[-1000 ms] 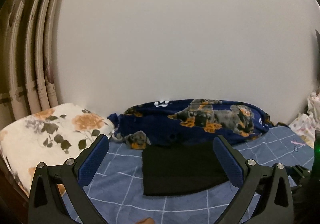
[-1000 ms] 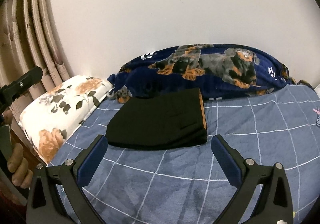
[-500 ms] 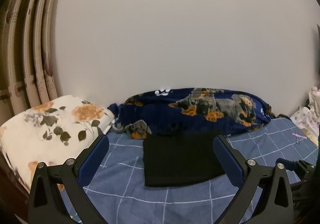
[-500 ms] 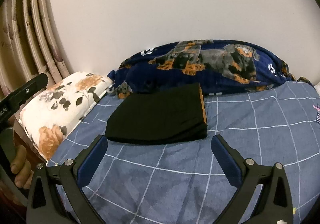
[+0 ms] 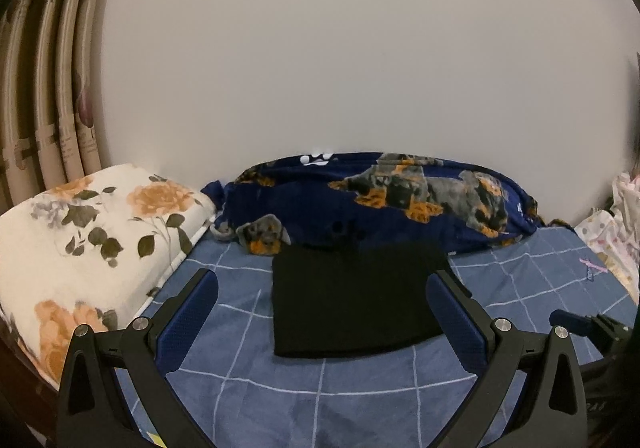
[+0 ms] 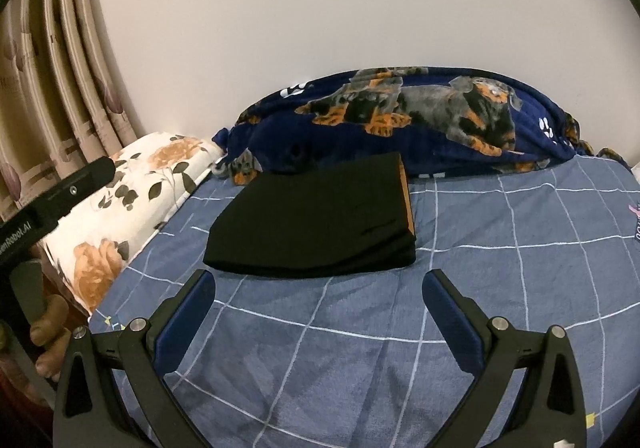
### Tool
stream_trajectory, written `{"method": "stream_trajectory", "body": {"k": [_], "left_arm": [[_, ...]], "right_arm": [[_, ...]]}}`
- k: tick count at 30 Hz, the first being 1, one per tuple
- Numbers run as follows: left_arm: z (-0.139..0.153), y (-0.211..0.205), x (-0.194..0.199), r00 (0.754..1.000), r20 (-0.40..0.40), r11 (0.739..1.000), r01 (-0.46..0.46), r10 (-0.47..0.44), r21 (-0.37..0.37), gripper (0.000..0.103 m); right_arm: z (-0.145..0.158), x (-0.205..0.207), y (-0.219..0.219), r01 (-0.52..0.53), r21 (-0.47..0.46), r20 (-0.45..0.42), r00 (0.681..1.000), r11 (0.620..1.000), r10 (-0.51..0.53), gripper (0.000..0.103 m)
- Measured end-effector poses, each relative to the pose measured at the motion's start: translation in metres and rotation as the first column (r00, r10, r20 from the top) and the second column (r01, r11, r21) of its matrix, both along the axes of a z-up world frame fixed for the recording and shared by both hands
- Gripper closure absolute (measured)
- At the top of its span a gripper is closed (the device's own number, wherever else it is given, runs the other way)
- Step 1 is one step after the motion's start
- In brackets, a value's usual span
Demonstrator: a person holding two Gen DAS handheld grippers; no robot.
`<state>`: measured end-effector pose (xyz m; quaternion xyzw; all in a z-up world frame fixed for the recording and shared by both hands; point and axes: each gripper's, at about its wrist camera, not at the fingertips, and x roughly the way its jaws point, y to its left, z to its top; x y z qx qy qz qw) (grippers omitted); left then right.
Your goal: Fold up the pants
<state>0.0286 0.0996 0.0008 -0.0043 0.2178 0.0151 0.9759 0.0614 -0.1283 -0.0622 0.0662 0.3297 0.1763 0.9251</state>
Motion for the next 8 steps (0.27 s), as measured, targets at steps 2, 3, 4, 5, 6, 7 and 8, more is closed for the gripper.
{"method": "stream_trajectory", "body": {"k": [2, 3, 4, 5, 6, 7, 8], "left_arm": [[-0.0025, -0.0013, 0.0009, 1.000, -0.010, 1.000, 0.004, -0.004, 0.000, 0.000], [-0.0033, -0.0010, 0.0018, 1.000, -0.017, 1.000, 0.008, -0.008, -0.008, 0.000], [-0.0041, -0.0003, 0.0030, 1.000, -0.022, 1.000, 0.008, -0.008, -0.015, 0.000], [-0.0044, 0.0002, 0.0034, 1.000, -0.026, 1.000, 0.007, -0.008, -0.017, 0.000], [-0.0048, 0.0004, 0.0039, 0.999, -0.029, 1.000, 0.014, -0.015, -0.022, 0.000], [-0.0050, 0.0009, 0.0044, 0.999, -0.033, 0.999, 0.020, -0.020, -0.026, 0.000], [-0.0054, 0.0012, 0.0045, 0.999, -0.034, 1.000, 0.018, -0.019, -0.026, 0.000]], "right_arm": [[-0.0016, 0.0011, 0.0005, -0.001, -0.001, -0.006, 1.000, 1.000, 0.001, 0.000], [-0.0025, 0.0013, 0.0009, -0.001, -0.001, -0.008, 1.000, 1.000, 0.001, 0.000], [-0.0030, 0.0019, 0.0010, -0.002, -0.001, -0.011, 1.000, 1.000, 0.002, 0.000], [-0.0035, 0.0022, 0.0010, -0.003, -0.001, -0.012, 1.000, 1.000, 0.003, 0.000], [-0.0037, 0.0028, 0.0010, -0.003, -0.002, -0.012, 1.000, 1.000, 0.003, 0.000], [-0.0037, 0.0030, 0.0010, -0.002, -0.003, -0.011, 1.000, 1.000, 0.002, 0.000], [-0.0038, 0.0032, 0.0009, -0.002, -0.004, -0.010, 1.000, 1.000, 0.002, 0.000]]}}
